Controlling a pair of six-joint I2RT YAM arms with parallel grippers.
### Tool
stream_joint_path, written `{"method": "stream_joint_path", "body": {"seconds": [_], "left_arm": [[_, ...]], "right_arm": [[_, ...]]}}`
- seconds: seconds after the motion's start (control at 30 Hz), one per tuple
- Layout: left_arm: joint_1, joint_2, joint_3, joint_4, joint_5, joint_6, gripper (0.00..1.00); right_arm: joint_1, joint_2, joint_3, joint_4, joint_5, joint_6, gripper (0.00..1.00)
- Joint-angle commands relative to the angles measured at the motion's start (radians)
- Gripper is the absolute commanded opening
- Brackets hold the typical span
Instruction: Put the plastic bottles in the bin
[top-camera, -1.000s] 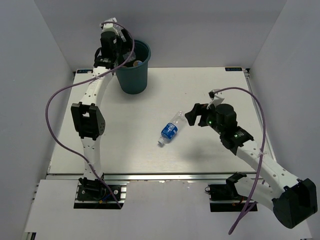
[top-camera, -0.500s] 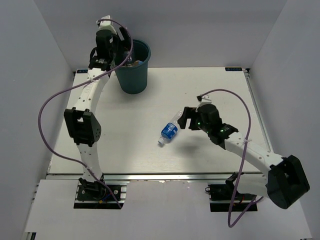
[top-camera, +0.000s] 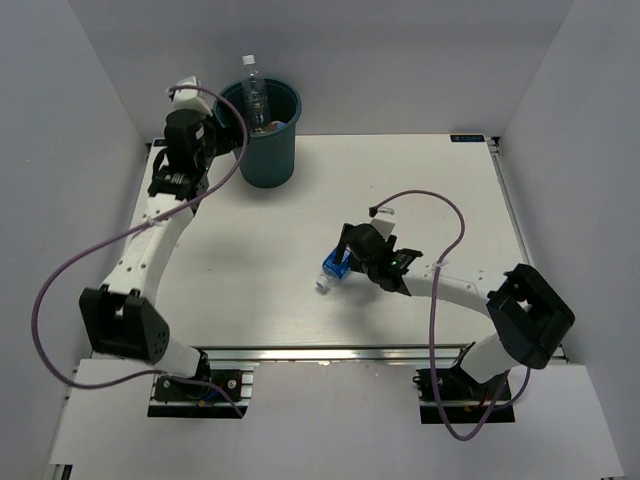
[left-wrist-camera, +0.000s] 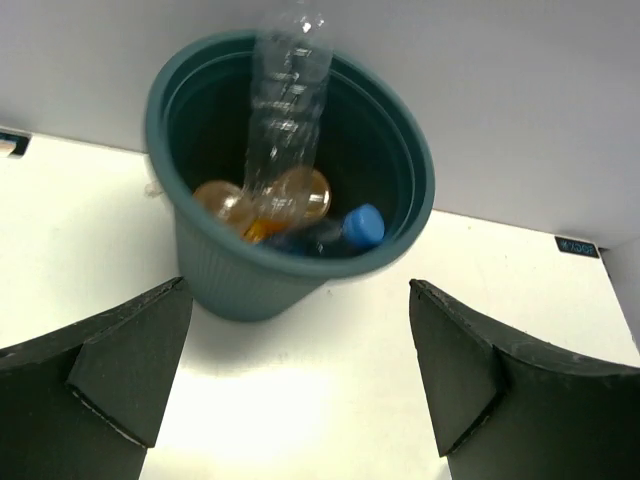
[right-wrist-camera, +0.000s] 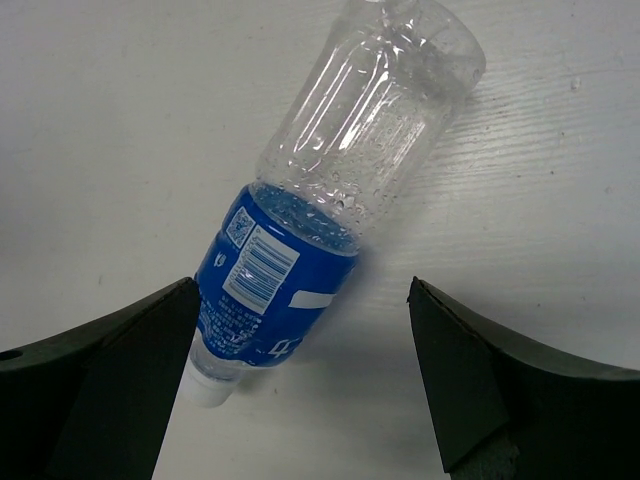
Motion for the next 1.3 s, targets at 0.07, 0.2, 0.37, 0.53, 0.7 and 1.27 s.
{"method": "stream_joint_path", "body": {"seconds": [0.07,0.2,0.37,0.53,0.7,1.27], "left_arm": [[-0.002,-0.252,-0.258,0.061,-0.046,-0.047,0.98],[-0.003,-0.401,-0.425,0.12,0.01,-0.073,0.98],[-0.005,-0.458,-0.476,0.1,0.034,-0.063,0.98],[-0.003,-0.407,-0.441,0.005,0.012,-0.083,0.98],[-0.003,-0.39,-0.46,0.028,0.092,-0.103,0.98],[-0.261,-0.238,-0.47,0.143,0.428,-0.152,0.98]], "right_arm": [[0.014,0.064,0.041,0.01,0.114,0.134,0.9],[0.014,0.142,0.084,0.089,0.053,0.095,0.89],[0.014,0.24,0.126,0.061,0.018,0.065,0.89],[0.014,0.263,0.123,0.061,0.009,0.051,0.85],[0.014,0.187,0.075,0.168,-0.025,-0.071,0.63],[0.014,-0.111,-0.022,0.564,-0.593,-0.55,0.45]]}}
